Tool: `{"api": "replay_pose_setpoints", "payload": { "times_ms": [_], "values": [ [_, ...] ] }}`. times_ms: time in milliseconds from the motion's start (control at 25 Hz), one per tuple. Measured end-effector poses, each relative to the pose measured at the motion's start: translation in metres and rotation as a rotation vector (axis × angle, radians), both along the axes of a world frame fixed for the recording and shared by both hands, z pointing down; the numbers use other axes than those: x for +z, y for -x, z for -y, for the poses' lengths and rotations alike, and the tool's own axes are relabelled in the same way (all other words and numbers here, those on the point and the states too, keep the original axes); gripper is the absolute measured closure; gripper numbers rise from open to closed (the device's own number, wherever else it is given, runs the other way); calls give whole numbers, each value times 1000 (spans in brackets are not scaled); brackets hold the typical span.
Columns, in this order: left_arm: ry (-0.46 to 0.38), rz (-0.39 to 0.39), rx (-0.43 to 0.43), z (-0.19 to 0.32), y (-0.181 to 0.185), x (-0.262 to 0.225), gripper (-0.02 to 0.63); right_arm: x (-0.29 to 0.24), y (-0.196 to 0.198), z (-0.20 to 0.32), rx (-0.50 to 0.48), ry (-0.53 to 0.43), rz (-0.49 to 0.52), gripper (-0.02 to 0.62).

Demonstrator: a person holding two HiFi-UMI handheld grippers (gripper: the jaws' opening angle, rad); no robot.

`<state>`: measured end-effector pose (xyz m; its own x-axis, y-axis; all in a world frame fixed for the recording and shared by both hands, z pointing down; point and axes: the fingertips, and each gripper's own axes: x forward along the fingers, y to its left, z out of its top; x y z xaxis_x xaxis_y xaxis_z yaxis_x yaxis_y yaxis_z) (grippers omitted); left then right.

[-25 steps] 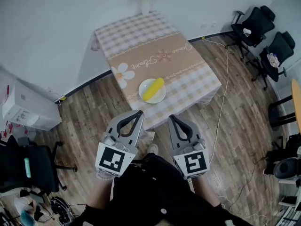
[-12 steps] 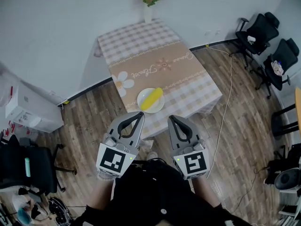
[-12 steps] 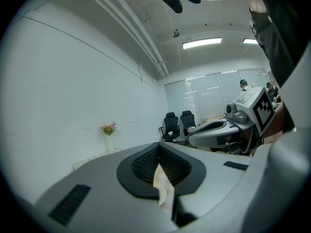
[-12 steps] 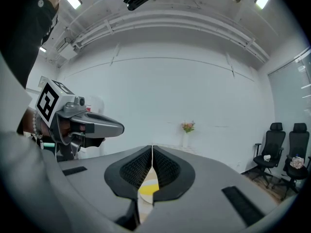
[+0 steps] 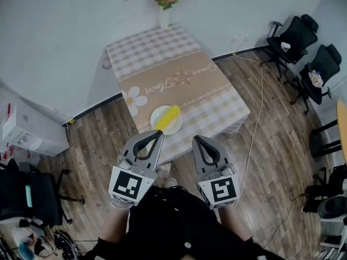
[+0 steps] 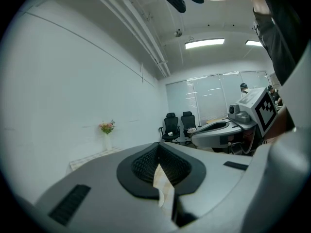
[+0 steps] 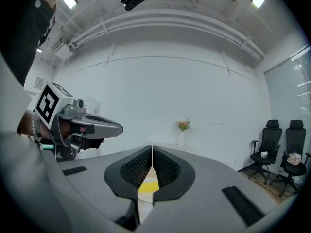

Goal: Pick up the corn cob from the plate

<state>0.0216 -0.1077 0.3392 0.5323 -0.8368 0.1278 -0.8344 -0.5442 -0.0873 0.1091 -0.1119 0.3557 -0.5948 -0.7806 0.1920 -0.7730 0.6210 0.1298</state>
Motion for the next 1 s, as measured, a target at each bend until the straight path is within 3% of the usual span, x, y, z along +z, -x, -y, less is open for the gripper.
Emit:
{"api": "replay_pose_setpoints", "payload": {
  "times_ms": [1000],
  "values": [
    [22,22,53,43,2,3,593,4,-12,31,90,18,0,552]
  ]
}}
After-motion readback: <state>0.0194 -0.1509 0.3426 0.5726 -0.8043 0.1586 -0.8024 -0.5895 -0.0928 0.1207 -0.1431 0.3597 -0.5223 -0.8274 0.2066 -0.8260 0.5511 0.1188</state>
